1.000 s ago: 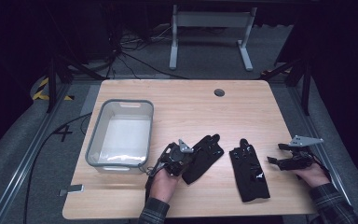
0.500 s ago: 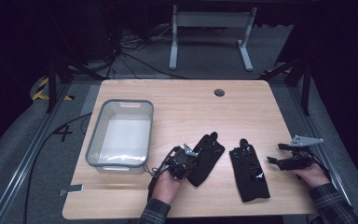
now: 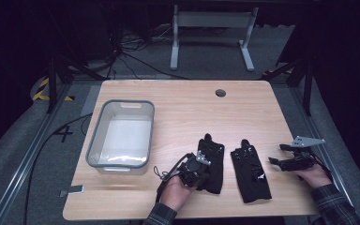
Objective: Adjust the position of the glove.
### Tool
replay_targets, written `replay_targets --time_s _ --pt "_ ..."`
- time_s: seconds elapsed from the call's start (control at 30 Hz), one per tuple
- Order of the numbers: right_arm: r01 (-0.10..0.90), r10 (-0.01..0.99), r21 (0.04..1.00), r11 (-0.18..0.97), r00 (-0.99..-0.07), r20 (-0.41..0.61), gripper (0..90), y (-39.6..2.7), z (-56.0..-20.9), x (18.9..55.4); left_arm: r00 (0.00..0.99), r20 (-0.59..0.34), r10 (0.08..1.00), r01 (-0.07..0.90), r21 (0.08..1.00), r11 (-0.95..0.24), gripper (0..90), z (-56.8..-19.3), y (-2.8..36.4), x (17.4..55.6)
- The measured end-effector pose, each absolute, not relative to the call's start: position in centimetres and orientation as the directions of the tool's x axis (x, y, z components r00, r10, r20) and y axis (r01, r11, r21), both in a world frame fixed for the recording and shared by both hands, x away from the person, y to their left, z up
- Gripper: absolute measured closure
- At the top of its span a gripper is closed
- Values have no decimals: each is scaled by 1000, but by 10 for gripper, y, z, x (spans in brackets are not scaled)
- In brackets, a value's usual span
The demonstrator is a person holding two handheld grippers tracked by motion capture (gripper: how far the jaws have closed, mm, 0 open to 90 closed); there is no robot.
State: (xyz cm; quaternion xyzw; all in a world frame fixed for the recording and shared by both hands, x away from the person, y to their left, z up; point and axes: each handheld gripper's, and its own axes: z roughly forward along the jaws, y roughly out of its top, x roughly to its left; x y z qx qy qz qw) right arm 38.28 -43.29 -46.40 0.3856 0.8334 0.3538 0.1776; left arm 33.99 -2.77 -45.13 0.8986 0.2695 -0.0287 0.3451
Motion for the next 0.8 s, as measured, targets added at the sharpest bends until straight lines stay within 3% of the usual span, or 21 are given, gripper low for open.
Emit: replay_targets --time_s 0.3,0.63,0.8 --pt "518 769 726 452 -639 -23 176 -433 -464 383 880 -235 412 462 625 -630 896 -447 -34 333" --pt "518 769 725 453 -639 -25 174 -432 -464 383 844 -149 514 469 669 -576 896 -434 -20 367" --pt "518 769 725 454 -639 -24 174 -432 -464 383 838 -146 527 486 640 -595 896 -444 -24 381"
